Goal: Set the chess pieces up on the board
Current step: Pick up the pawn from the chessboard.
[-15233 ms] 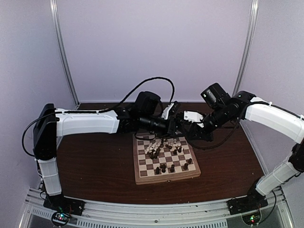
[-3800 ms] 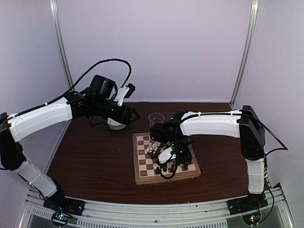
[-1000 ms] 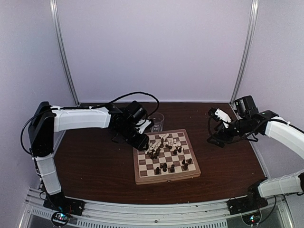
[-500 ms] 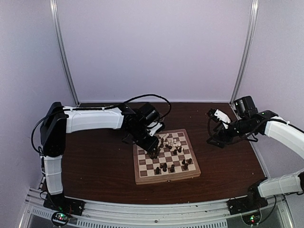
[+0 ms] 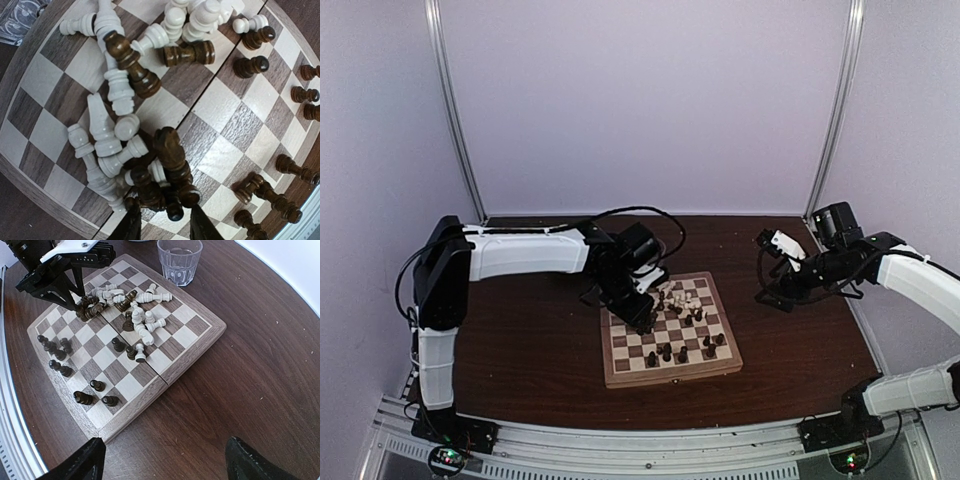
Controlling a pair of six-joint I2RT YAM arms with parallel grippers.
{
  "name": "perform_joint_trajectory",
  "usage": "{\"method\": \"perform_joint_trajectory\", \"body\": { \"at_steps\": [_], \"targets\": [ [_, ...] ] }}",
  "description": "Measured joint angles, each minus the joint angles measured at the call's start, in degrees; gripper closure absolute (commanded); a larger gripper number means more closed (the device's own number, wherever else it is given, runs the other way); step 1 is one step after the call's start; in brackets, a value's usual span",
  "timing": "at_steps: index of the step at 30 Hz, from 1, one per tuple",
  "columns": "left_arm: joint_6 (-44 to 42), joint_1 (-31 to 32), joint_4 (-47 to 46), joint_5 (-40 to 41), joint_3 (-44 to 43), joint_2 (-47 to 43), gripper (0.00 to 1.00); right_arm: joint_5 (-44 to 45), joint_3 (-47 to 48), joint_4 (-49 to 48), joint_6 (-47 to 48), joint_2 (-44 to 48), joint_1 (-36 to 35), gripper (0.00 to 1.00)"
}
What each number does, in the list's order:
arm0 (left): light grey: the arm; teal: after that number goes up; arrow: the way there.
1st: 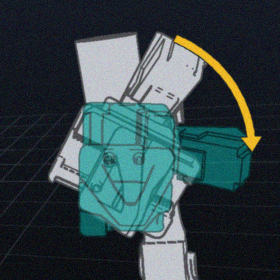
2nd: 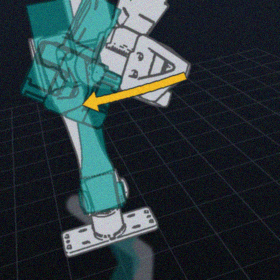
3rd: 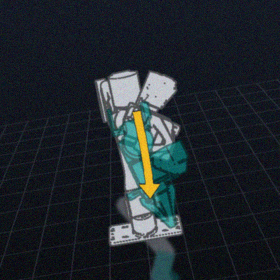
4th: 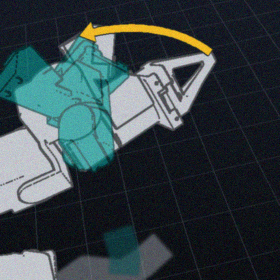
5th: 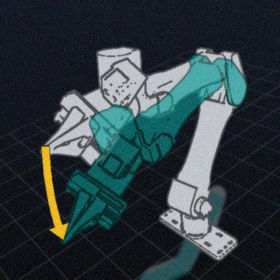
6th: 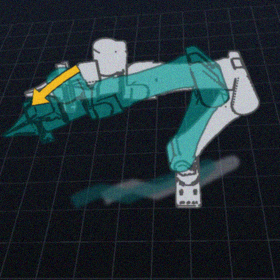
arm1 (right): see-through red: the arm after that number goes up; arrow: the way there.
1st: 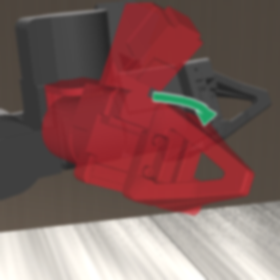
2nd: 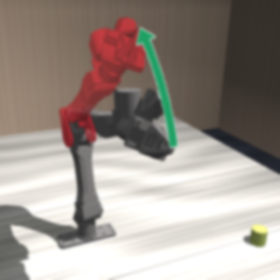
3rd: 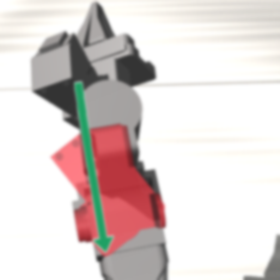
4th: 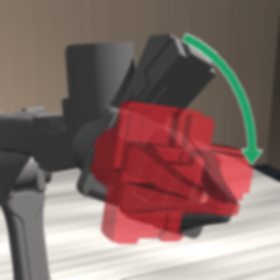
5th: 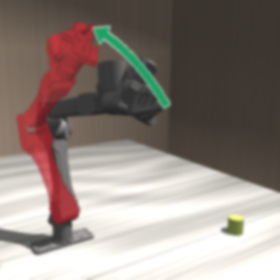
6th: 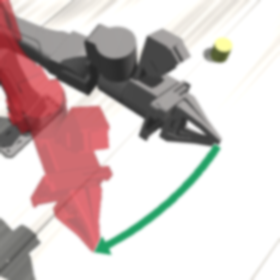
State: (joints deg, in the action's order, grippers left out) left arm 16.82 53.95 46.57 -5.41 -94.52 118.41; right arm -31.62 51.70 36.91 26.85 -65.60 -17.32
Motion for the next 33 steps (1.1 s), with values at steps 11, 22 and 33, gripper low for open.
{"method": "perform_joint_trajectory", "body": {
  "at_steps": [11, 22, 33],
  "targets": [
    [-2.32, 1.92, 0.94, 0.74, -0.66, 0.31, 0.68, -0.11, -0.02, 0.20, 0.00, -0.15, 0.00, 0.14],
    [-3.06, 2.03, 1.73, 2.25, -1.62, 1.53, 0.74, -0.17, -0.02, 0.22, 0.00, -0.42, 0.00, 0.14],
    [-3.32, 2.03, 2.64, 2.43, -2.14, 1.90, 0.92, -0.31, -0.02, 0.24, 0.00, -0.42, 0.00, 0.15]
  ]
}}
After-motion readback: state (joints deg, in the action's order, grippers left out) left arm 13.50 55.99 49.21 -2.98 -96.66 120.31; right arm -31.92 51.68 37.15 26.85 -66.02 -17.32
